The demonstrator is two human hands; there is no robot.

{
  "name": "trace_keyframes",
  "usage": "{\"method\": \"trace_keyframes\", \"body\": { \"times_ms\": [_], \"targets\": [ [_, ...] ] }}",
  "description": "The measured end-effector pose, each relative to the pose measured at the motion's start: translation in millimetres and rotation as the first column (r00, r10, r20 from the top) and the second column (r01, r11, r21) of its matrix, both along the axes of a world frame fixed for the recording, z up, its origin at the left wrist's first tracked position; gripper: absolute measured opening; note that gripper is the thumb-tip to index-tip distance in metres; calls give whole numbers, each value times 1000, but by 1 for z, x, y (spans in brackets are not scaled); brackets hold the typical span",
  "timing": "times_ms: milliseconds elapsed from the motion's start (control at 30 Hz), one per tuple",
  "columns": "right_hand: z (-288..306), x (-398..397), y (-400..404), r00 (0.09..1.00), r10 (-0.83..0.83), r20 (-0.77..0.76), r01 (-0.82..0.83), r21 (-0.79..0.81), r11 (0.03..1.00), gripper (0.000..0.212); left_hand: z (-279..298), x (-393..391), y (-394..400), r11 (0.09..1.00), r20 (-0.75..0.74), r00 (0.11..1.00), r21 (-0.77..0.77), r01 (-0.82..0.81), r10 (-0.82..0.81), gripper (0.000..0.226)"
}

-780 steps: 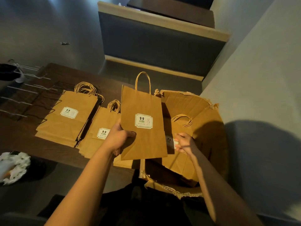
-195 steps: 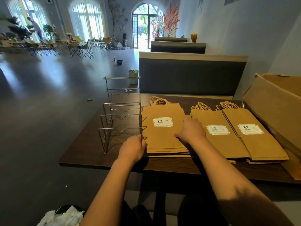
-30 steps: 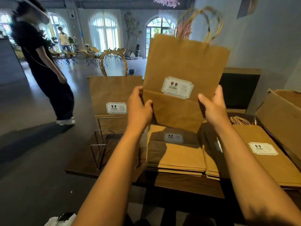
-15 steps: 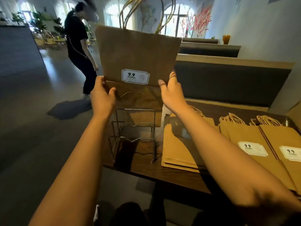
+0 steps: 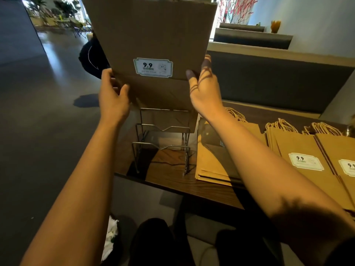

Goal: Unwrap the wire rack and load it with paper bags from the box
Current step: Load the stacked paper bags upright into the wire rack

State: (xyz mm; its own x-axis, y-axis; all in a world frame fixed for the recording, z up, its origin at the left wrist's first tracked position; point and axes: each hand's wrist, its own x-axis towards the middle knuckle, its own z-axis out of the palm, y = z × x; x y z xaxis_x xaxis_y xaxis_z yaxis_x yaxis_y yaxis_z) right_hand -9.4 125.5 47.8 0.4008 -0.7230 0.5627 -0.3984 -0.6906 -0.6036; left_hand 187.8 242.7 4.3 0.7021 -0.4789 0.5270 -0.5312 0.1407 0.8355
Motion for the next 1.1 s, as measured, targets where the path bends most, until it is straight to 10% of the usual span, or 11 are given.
{"method": "trace_keyframes", "body": {
  "times_ms": [433,567,900,1100],
  "targets": [
    [-67,-1,-37,963,-147,-226,157,24,987,31,-65,19,-12,932,-81,994,350,100,-77,41],
    [-89,-3,-41,984,-124,-130,140,126,982,56,-70,15,-17,943,-18,1000,332,9,-4,49],
    [-100,1,-53,997,-49,-65,61,202,978,21,-74,19,-20,930,-7,993,352,-109,120,18],
    [-110,-7,-57,990,-41,-138,75,252,965,42,-69,18,-13,897,-175,980,443,-7,94,10]
  ]
}}
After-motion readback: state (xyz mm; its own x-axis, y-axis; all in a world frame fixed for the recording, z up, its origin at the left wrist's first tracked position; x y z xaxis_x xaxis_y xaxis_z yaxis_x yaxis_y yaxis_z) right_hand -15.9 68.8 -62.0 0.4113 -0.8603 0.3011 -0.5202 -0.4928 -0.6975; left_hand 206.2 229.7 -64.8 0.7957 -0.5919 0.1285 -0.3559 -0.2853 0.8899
